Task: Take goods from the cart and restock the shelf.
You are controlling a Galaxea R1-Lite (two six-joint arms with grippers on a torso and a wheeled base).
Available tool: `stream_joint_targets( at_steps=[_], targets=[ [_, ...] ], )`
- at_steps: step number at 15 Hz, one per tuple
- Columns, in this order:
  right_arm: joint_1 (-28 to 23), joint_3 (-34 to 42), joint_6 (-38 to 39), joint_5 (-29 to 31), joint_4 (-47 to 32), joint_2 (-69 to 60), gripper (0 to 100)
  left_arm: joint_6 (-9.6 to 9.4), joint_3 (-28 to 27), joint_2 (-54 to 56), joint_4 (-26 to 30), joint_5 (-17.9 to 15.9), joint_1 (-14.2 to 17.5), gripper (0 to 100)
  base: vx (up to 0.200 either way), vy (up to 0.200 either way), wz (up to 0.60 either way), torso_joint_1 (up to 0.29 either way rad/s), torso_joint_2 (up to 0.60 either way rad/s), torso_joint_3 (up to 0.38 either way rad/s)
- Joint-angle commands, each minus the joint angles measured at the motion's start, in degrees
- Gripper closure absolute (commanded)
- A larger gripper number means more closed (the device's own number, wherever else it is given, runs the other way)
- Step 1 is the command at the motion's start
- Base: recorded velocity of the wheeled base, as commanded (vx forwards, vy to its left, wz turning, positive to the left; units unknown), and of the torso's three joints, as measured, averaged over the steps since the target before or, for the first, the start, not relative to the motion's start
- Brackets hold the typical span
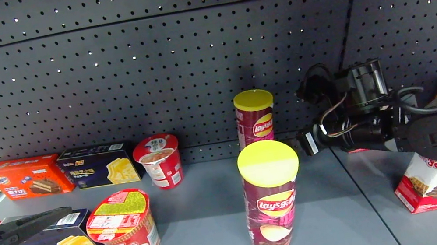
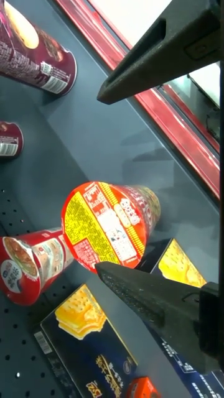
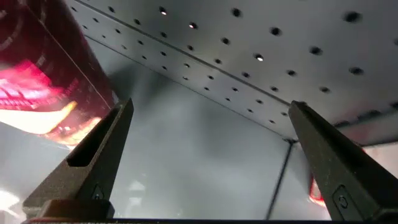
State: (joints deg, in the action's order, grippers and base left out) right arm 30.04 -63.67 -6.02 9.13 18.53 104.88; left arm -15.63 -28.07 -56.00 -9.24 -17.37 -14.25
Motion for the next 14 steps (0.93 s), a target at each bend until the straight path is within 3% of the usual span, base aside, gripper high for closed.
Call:
stream_joint_targets(
  at_steps=[1,4,14],
  targets=[
    [0.81,-1.1,0.05,0.01,0.02,1.74,0,-0.02,0.3,0.02,0.01,0.06,0.01,0,0.0,0.0,0.0,0.0,0.0,0.0],
    [2.31,-3.39,0.13,0.1,0.02,3.93,0,1.92,0.65,0.9,0.01,0.06,-0.08,0,0.0,0.0,0.0,0.0,0.0,0.0],
    [2.48,-2.95,0.31,0.1,0.02,3.67,0,1.92,0.92,1.25,0.1,0.15,0.01,0,0.0,0.0,0.0,0.0,0.0,0.0]
  ],
)
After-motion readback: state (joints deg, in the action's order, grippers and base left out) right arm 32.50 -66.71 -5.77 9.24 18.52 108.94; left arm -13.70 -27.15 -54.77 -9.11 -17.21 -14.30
